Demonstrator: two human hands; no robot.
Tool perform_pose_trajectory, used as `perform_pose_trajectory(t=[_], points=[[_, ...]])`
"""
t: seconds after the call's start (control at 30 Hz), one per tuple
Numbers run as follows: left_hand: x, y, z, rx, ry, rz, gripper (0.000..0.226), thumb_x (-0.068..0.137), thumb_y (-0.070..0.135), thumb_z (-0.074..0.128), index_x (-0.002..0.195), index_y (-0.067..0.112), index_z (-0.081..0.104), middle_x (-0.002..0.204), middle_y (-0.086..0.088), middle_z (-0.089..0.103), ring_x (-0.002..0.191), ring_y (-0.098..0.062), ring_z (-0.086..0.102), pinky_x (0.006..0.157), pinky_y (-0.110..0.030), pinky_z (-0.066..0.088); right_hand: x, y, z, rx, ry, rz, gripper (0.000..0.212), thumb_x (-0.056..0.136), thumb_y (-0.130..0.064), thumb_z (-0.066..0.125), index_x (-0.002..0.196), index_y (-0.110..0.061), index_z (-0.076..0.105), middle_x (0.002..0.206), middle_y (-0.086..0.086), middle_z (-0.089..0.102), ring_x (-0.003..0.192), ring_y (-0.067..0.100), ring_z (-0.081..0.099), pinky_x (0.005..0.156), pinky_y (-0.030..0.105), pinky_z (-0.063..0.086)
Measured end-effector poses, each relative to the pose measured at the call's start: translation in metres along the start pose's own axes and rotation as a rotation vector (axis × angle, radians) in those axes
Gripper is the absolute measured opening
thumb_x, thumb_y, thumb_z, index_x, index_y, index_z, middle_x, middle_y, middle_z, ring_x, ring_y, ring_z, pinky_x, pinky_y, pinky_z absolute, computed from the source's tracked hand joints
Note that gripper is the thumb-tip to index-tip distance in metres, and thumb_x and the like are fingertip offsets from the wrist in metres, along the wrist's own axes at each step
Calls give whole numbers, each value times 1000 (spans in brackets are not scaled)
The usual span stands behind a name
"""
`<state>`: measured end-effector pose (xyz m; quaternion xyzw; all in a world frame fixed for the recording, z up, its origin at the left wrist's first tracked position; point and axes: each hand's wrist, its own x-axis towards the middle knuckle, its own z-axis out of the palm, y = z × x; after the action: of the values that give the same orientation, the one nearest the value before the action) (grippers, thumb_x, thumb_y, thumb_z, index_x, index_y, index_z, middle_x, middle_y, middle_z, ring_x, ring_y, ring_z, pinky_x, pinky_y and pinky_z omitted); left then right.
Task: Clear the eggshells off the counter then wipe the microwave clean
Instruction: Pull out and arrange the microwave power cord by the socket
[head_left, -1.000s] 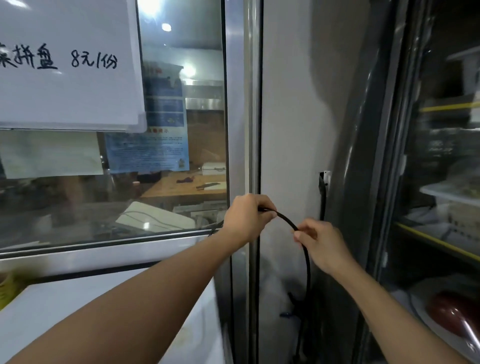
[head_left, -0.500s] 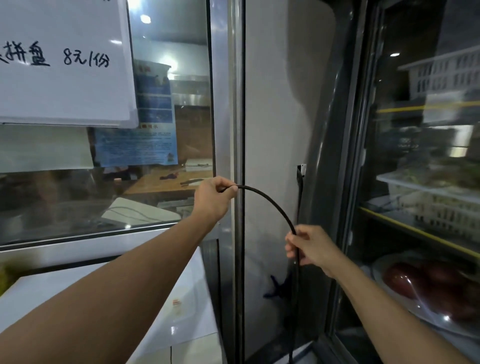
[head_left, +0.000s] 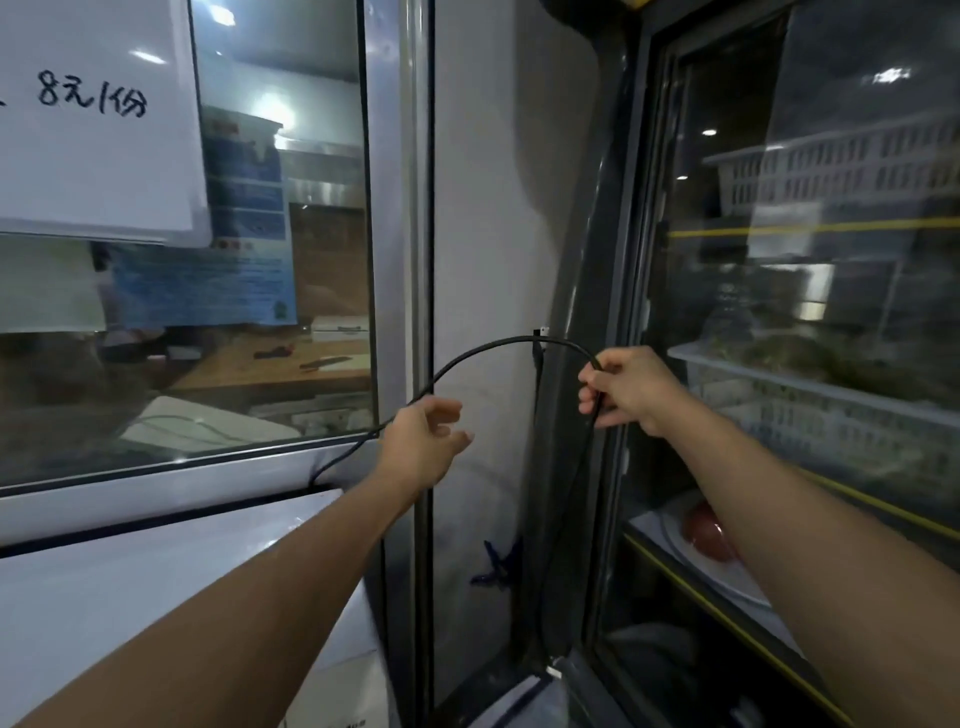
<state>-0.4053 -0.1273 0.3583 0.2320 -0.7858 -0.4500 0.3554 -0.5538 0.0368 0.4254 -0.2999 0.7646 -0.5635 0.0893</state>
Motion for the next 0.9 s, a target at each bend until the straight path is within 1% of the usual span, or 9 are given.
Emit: perform_pose_trajectory(t=[0.1,0.23,0.37,0.47,0.57,0.67,0.73,0.83,0.9], points=[[-10,-15,24,-61,-138,-66,38,84,12,69,120,8,58,116,-7,64,105,-19,60,91,-28,49,10,-16,-5,-14,1,-6,24,96,-7,47,73,-12,54,67,8,55,58,18,57,36,21,47],[-17,-28,55,-175,-262,-150,40,87,8,63,125,0,53,116,-12,62,98,-11,58,68,-5,46,27,-31,-7,0,6,-16,25,96,-7,47,72,-12,53,66,7,54,57,17,56,37,24,51],[-20,-31,80,-274,-320,-155,33,90,4,57,123,0,52,109,-15,62,74,8,61,61,3,41,44,-36,-3,20,22,-33,25,96,-7,47,73,-12,54,66,6,55,58,17,57,46,29,56],[-19,-29,88,-375,-301,-171,23,91,-1,53,114,-6,55,90,-20,62,60,1,62,57,-3,45,53,-34,-1,42,42,-46,24,96,-8,48,74,-13,55,66,6,55,58,16,58,46,30,56],[-8,-29,78,-426,-244,-201,7,90,-3,53,95,-6,58,69,-12,55,43,0,55,48,-10,45,58,-29,-2,71,67,-59,22,95,-7,49,75,-13,56,68,6,57,59,16,59,45,29,54],[6,-35,55,-331,-209,-187,10,89,1,58,80,1,61,64,-7,57,41,-3,50,46,-15,42,60,-21,-1,140,122,-53,23,94,-1,48,76,-15,55,67,7,58,58,17,59,42,27,53],[18,-42,37,-259,-156,-154,14,86,1,63,73,6,63,59,-3,61,42,-4,50,46,-15,43,59,-14,1,180,139,-41,23,93,2,48,78,-14,56,68,9,58,59,19,60,49,30,53],[37,-49,9,-159,-38,-98,13,79,2,70,77,11,62,55,3,60,53,-13,55,55,-23,51,55,-7,5,194,134,-46,20,92,2,49,82,-14,57,72,10,61,63,20,62,54,30,53],[49,-51,-5,-82,-16,-76,21,77,6,73,94,13,62,71,-1,61,68,-18,58,75,-37,56,53,-4,9,187,128,-64,20,92,2,48,82,-14,56,74,11,63,64,20,64,53,29,51]])
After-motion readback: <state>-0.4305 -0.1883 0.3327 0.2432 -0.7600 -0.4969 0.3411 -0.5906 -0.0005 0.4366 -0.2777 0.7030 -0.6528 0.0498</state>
